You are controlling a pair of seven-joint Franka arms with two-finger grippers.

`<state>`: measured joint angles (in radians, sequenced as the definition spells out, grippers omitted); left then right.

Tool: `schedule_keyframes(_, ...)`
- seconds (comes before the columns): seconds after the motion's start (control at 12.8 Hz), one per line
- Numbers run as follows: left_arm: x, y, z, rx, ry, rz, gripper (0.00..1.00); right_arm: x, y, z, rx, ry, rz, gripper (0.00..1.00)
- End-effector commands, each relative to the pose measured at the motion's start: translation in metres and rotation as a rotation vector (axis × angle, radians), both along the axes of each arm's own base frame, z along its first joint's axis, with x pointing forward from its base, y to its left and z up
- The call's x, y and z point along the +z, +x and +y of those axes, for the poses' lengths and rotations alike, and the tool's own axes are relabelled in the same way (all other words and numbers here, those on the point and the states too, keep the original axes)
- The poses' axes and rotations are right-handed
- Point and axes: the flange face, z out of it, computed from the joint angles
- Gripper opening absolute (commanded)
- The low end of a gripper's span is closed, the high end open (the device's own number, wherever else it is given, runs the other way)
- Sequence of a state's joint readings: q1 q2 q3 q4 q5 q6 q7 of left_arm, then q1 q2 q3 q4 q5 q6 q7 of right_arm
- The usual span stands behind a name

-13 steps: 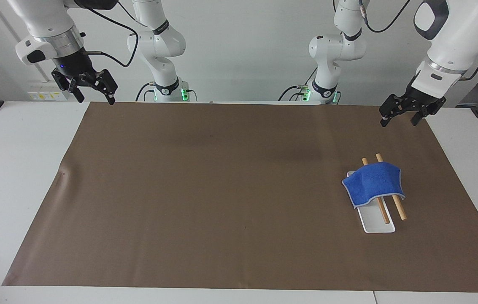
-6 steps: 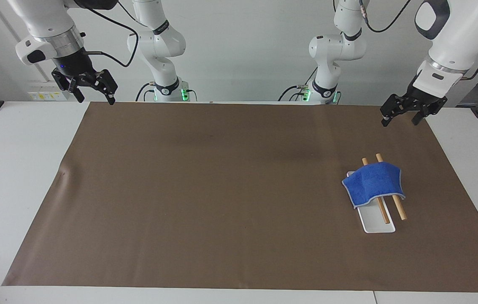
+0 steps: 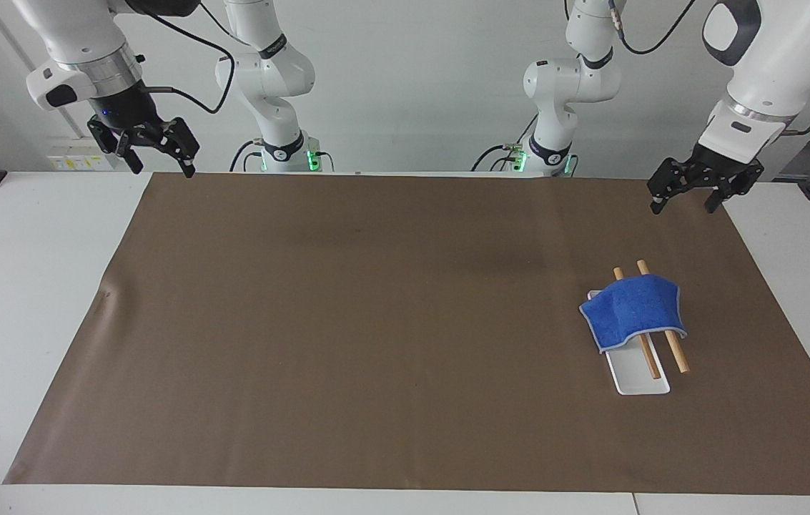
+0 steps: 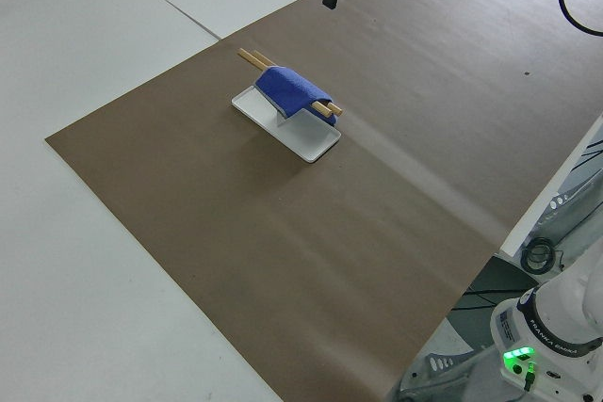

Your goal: Right arm passes towel to left arm to hang

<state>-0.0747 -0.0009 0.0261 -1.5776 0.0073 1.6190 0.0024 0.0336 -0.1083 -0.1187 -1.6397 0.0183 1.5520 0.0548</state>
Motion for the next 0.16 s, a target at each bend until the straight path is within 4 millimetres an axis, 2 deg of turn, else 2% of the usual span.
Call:
schedule_keyframes(0.0, 0.0060, -0.0038, 0.0016, -0.029, 0.022, -0.033, 1.00, -0.0001, -0.0067, -0.0006, 0.005, 0.008, -0.006, 1.00)
schedule_keyframes(0.08, 0.0058, -0.0039, 0.0025, -0.028, 0.022, -0.032, 1.00, -0.0001, -0.0067, -0.0008, 0.005, 0.007, -0.006, 1.00)
